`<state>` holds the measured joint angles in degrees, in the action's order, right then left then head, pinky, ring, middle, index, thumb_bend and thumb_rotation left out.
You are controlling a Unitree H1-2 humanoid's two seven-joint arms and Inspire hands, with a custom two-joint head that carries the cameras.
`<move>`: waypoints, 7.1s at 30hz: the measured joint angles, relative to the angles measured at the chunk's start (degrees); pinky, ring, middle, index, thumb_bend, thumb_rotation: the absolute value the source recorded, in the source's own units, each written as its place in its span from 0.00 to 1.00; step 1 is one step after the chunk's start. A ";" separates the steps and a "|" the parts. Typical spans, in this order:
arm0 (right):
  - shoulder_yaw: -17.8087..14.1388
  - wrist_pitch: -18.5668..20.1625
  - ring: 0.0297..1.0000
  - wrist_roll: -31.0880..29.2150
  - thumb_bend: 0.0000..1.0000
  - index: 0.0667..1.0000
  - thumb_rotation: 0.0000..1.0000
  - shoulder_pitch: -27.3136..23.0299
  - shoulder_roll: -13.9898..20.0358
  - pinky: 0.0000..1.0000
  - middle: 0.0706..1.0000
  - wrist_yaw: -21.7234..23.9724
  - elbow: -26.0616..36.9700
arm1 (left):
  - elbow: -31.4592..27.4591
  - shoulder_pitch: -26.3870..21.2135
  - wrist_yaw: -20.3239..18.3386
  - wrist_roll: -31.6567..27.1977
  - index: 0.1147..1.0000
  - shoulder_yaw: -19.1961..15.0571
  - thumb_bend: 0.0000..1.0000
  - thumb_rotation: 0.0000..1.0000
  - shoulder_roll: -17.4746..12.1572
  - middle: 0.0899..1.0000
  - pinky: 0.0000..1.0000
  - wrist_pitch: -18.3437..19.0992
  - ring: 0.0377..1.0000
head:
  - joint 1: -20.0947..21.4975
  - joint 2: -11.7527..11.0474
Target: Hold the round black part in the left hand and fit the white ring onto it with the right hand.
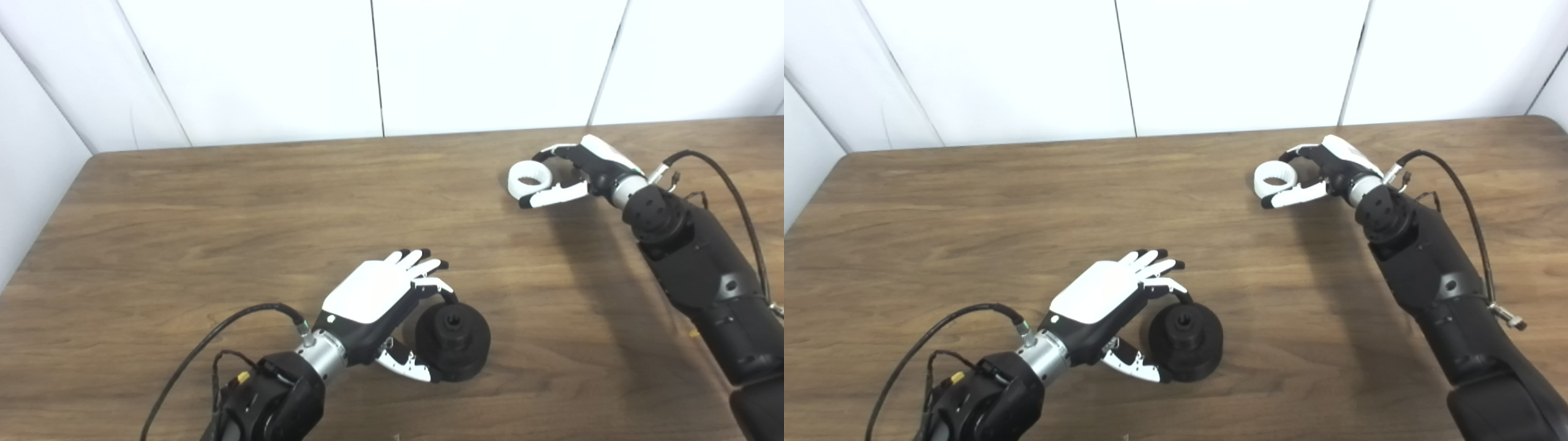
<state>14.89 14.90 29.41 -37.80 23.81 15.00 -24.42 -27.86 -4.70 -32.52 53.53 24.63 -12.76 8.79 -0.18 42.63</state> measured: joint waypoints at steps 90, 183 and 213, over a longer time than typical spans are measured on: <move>1.07 -5.62 0.99 1.43 0.78 0.64 0.27 0.59 -0.98 0.92 0.90 -6.77 -2.63 | -0.35 0.68 -0.88 0.38 0.68 -0.77 0.90 0.23 1.01 0.95 1.00 -0.05 1.00 | -0.09 0.44; -8.02 7.61 0.95 -6.46 0.52 0.45 0.16 22.20 1.66 0.87 0.84 9.95 59.11 | 0.28 0.98 0.06 2.16 0.67 -0.66 0.90 0.23 2.77 0.94 1.00 0.15 1.00 | 0.09 1.58; -2.77 8.66 0.94 -6.10 0.52 0.45 0.16 27.29 1.59 0.83 0.84 15.21 63.35 | 0.30 0.69 -0.77 1.92 0.68 -0.84 0.90 0.23 2.92 0.95 1.00 0.34 1.00 | 0.00 2.11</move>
<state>12.13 23.56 23.30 -10.50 25.40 30.21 38.93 -27.56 -4.01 -33.29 55.46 23.79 -9.83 9.13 -0.18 44.74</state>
